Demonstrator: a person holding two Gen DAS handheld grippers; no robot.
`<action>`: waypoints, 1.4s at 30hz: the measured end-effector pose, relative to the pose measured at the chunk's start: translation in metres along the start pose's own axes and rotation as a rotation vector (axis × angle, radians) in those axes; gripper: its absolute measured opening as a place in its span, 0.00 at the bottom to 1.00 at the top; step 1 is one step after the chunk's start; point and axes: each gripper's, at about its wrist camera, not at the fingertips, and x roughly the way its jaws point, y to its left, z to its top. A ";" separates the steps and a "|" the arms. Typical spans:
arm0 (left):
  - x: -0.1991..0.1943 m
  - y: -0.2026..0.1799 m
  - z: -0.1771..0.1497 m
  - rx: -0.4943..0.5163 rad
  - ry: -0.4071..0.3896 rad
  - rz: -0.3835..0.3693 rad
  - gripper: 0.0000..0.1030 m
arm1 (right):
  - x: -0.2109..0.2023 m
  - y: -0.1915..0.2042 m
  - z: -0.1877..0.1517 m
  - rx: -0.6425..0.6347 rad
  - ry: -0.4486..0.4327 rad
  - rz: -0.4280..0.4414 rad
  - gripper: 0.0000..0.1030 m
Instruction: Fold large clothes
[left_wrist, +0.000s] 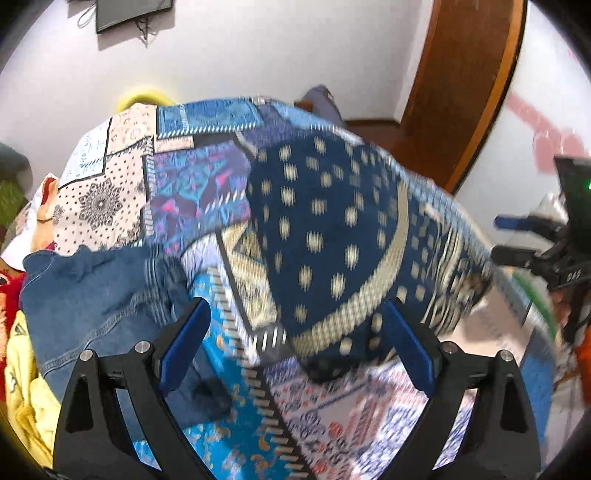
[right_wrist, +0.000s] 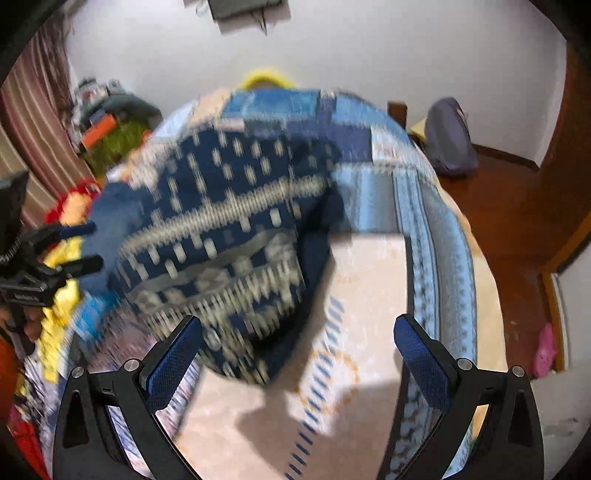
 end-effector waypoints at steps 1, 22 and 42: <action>0.002 0.003 0.007 -0.019 -0.007 -0.011 0.92 | 0.000 -0.002 0.009 0.018 -0.015 0.024 1.00; 0.147 0.047 0.043 -0.374 0.147 -0.410 0.98 | 0.159 -0.019 0.062 0.172 0.204 0.342 1.00; 0.007 0.066 0.048 -0.271 -0.070 -0.313 0.52 | 0.092 0.068 0.092 0.073 0.091 0.415 0.27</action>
